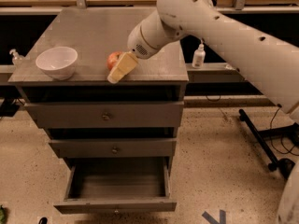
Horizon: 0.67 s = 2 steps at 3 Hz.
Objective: Place apple into bottom drawer
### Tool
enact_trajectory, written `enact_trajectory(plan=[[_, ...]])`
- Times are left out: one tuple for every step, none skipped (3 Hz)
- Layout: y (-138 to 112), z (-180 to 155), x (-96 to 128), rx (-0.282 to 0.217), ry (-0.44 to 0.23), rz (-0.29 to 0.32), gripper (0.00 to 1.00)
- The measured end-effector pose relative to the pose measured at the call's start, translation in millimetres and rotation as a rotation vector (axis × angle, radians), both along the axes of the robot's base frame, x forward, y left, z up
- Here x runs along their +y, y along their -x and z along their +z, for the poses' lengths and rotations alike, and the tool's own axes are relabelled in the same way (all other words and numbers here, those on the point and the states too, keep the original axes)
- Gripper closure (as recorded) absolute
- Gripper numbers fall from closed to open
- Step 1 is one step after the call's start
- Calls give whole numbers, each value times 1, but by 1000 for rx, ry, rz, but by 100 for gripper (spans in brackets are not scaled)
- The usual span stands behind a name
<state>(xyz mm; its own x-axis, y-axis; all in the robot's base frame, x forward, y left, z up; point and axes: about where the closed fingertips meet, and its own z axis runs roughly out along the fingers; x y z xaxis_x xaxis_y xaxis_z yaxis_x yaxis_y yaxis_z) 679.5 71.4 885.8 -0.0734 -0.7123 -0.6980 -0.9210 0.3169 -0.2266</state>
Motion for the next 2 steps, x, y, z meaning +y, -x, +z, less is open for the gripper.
enact_trajectory(plan=[[-21,-19,9,-13,-114,-71,0],[-32,-15,14,-44,-161,-93,0]])
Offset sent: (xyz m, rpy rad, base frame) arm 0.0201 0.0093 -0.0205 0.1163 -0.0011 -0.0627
